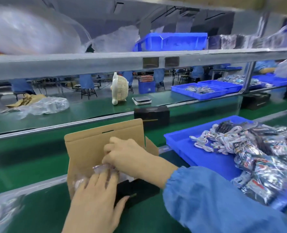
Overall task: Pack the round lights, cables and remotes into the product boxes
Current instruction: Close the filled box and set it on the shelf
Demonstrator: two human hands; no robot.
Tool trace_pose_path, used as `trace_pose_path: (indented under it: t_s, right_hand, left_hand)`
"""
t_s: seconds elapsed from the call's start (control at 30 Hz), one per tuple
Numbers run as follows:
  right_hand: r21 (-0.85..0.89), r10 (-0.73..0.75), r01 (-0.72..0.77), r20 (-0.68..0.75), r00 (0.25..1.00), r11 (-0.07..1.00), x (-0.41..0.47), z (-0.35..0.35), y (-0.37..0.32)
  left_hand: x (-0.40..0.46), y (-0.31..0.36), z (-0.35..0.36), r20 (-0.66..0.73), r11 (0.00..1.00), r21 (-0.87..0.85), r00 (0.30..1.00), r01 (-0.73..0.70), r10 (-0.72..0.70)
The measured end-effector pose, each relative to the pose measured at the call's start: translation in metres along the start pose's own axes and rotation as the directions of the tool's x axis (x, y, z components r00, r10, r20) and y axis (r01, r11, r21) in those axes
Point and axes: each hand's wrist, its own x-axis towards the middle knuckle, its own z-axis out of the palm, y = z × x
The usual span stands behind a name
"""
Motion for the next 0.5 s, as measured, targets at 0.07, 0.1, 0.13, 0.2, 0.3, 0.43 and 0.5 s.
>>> trace_pose_path:
  t_s: [0.07,0.1,0.13,0.2,0.3,0.43,0.5]
  right_hand:
    - [0.075,0.056,-0.061,0.064,0.996,0.995,0.005,0.013,-0.003]
    - [0.181,0.065,-0.086,0.122,0.990,0.980,0.005,0.016,0.000]
    - [0.337,0.032,-0.083,0.154,0.987,0.938,0.002,0.015,0.007]
    - [0.600,0.025,-0.047,0.045,0.999,0.798,-0.015,-0.001,0.034]
    - [0.722,0.420,-0.035,-0.362,0.832,0.691,-0.052,-0.016,0.109]
    - [0.273,0.808,-0.765,-0.102,0.580,0.583,-0.127,0.020,0.241]
    - [-0.155,0.839,-0.853,0.336,0.429,0.498,-0.173,0.052,0.283]
  left_hand:
    - [-0.002,-0.008,0.005,-0.170,1.000,-0.008,0.985,-0.026,0.025]
    - [0.000,-0.011,0.002,-0.224,1.000,-0.019,0.974,-0.021,0.016]
    - [0.001,-0.014,-0.002,-0.232,0.999,-0.035,0.973,-0.016,0.007]
    - [0.006,-0.017,-0.008,-0.179,0.999,-0.038,0.984,-0.030,0.022]
    - [0.021,-0.017,-0.010,0.033,0.989,-0.084,0.992,-0.119,0.122]
    - [0.035,-0.024,0.007,0.085,0.969,-0.197,0.983,-0.146,0.165]
    - [0.047,-0.027,0.007,0.072,0.970,-0.201,0.985,-0.139,0.156]
